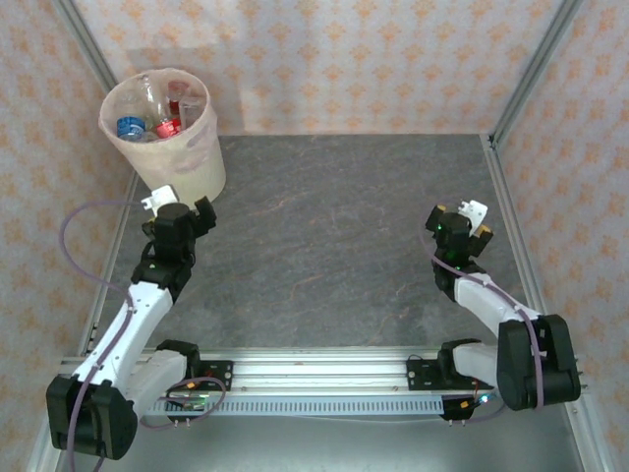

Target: Put the plastic bottles in the bin

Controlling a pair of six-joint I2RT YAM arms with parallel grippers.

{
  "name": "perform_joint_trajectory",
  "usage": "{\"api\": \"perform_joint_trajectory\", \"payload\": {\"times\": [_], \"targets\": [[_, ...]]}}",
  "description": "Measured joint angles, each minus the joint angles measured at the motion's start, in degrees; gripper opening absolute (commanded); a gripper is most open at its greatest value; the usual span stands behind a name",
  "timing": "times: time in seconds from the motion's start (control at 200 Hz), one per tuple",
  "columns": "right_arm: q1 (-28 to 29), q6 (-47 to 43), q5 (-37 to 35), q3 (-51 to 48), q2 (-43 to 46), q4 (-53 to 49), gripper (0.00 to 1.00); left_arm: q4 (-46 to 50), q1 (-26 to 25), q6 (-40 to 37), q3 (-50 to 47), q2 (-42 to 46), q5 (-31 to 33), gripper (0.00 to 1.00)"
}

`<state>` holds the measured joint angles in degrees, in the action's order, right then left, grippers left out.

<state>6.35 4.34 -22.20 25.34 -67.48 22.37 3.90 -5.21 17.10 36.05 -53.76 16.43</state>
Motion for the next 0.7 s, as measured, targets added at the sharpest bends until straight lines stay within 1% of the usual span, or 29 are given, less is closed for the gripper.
{"api": "perform_joint_trajectory", "payload": {"times": [0.065,0.165,0.27,0.36,0.425,0.55,0.59,0.631,0.701], "targets": [[-1.25,-0.17,0.79,-0.13,-1.14,0.98,0.99,-5.05,0.04,-2.80,-3.78,-2.05,1.25,1.00],[-2.36,-1.09,2.27,-0.13,-3.43,2.21,0.99,-12.13,0.37,-7.19,-8.35,-7.78,0.87,1.00],[-2.64,-2.12,4.35,-0.13,-5.16,3.30,0.99,-15.80,2.73,-9.20,-8.81,-14.86,-2.36,1.00],[-2.64,-2.86,6.19,-0.13,-6.21,3.91,0.99,-22.14,5.05,-9.77,-9.49,-19.65,-5.31,1.00],[-2.64,-3.19,7.37,-0.13,-6.67,4.22,0.99,-26.84,5.77,-10.32,-10.12,-22.40,-7.02,1.00],[-2.86,-3.87,9.99,-0.13,-7.54,5.11,0.99,-34.99,5.97,-12.13,-10.97,-27.30,-10.47,1.00],[-3.04,-4.09,10.91,-0.13,-7.98,5.64,0.99,-38.93,5.68,-12.79,-11.96,-29.05,-11.17,1.00],[-3.19,-4.37,11.80,-0.13,-8.52,6.23,0.99,-41.94,5.38,-13.16,-12.87,-30.53,-11.34,1.00],[-3.41,-4.76,13.27,-0.13,-9.66,7.43,0.99,-42.82,4.07,-13.68,-13.25,-32.00,-9.64,1.00]]}}
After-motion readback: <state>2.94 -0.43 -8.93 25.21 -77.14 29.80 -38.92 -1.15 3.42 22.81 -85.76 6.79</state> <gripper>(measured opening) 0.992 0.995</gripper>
